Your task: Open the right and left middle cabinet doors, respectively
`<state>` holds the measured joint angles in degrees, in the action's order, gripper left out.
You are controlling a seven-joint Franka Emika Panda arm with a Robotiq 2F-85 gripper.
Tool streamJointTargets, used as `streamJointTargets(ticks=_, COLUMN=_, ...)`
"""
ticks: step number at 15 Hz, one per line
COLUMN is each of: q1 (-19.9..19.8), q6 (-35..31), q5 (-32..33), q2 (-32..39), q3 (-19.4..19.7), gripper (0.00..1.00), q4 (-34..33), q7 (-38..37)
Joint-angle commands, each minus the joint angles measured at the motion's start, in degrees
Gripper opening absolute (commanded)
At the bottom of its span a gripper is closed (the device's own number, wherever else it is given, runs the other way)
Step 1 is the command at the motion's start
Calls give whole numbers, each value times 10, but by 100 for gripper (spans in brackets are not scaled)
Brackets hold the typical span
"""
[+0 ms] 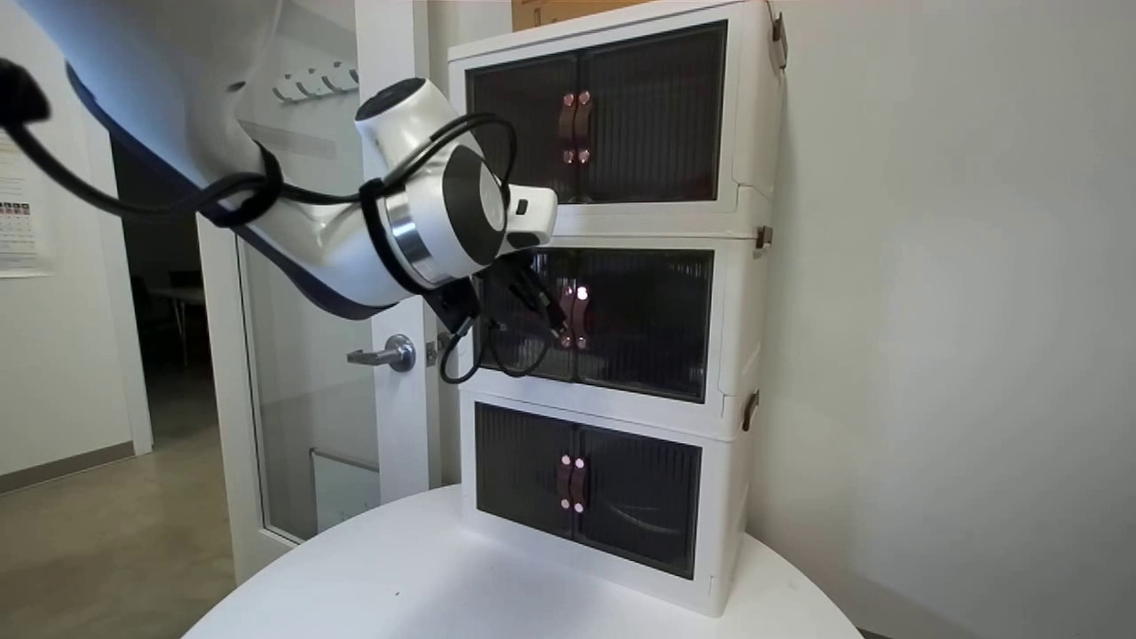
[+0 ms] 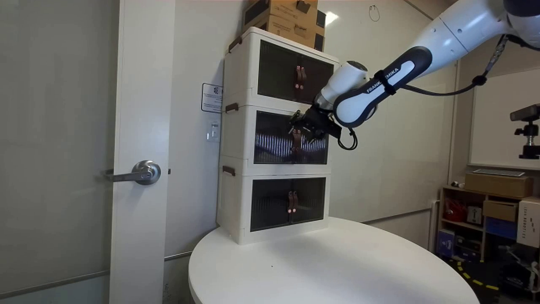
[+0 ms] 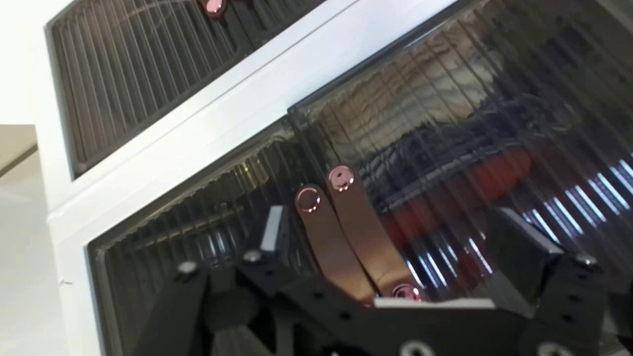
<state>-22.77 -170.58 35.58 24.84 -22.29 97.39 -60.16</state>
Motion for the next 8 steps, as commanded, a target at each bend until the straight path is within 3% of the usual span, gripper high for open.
streamJointTargets(ticks=1, q1=-110, q6=53, q5=-85, q2=-7, q3=-127, gripper=100, q4=12, q7=150)
streamJointTargets(ticks=5, q1=-164, q6=125, q5=-109, q2=-29, q3=-158, gripper=100, q4=-1, q7=199)
streamJointTargets(ticks=8, q1=-226, q6=141, q5=-192, q2=-11, q3=-224, gripper=100, q4=-16, q7=261)
